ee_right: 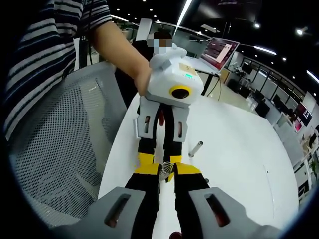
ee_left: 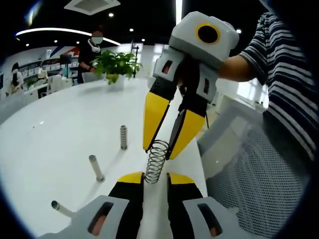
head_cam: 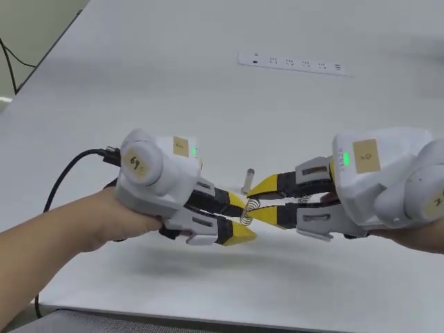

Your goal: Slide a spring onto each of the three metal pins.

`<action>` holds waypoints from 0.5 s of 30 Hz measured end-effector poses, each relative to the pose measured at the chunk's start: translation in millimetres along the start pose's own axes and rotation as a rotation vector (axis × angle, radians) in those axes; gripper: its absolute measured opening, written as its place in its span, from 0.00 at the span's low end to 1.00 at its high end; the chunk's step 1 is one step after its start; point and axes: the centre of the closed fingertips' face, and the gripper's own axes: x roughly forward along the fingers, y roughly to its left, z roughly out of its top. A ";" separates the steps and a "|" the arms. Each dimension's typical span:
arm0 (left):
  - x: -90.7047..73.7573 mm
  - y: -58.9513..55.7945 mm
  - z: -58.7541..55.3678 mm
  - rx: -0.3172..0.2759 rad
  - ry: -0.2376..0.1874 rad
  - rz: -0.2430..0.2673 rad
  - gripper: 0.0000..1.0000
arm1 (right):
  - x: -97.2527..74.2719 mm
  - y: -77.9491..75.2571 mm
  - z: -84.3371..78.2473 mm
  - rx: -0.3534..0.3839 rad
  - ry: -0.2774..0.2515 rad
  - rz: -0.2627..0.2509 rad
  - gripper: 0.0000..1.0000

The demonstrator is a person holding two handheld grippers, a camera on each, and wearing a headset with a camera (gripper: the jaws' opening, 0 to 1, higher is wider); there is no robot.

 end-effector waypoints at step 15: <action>-17.8 5.0 -1.6 -0.036 -0.011 0.040 0.17 | 4.8 -3.2 -15.3 0.000 0.036 -0.009 0.07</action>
